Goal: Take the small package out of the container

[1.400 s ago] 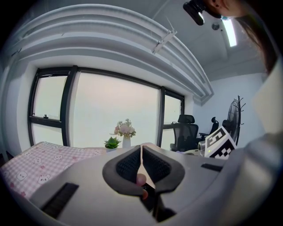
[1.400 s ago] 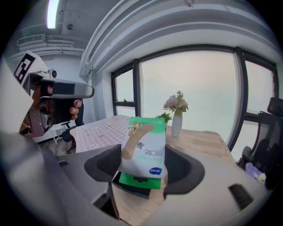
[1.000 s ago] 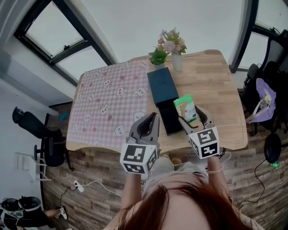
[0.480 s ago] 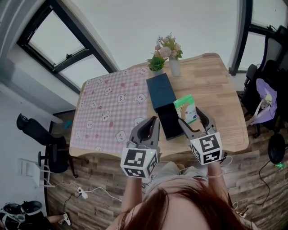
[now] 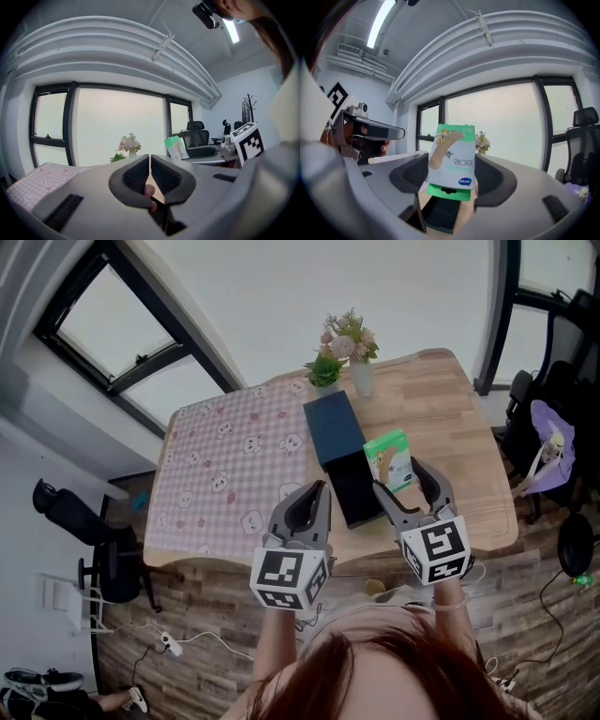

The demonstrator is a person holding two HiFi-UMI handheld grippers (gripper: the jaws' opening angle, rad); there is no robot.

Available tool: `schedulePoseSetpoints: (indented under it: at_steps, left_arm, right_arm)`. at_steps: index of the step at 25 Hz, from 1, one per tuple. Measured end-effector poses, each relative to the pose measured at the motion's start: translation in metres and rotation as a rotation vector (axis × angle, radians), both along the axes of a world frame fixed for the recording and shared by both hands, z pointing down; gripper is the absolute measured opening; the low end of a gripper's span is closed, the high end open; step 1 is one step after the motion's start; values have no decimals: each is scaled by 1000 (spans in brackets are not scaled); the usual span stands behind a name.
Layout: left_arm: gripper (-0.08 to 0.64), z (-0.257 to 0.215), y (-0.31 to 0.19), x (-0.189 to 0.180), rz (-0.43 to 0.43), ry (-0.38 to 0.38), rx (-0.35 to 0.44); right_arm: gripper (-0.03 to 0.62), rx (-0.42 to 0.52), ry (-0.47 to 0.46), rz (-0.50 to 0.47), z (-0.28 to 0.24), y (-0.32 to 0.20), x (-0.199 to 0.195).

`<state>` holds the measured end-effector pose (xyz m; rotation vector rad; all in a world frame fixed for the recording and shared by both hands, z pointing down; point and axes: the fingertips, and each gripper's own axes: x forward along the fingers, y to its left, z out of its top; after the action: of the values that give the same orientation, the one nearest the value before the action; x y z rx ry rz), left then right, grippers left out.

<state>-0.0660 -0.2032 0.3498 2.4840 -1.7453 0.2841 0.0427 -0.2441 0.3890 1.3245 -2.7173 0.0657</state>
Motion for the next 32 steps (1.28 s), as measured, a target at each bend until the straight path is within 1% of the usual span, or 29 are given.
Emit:
schedulePoseSetpoints:
  at_steps: [5, 12, 17, 24, 32]
  left_arm:
    - [17, -5, 7, -5, 1, 10, 14]
    - [17, -13, 25, -9, 3, 19, 30]
    - [17, -17, 35, -11, 0, 25, 39]
    - [17, -28, 47, -10, -3, 35, 71]
    - [17, -25, 71, -6, -21, 56, 72]
  right_arm:
    - [307, 32, -7, 22, -13, 9, 2]
    - [307, 50, 2, 47, -26, 31, 3]
    - [307, 63, 16, 50, -32, 42, 3]
    - [307, 85, 23, 53, -44, 52, 6]
    - [307, 114, 34, 47, -51, 77, 8]
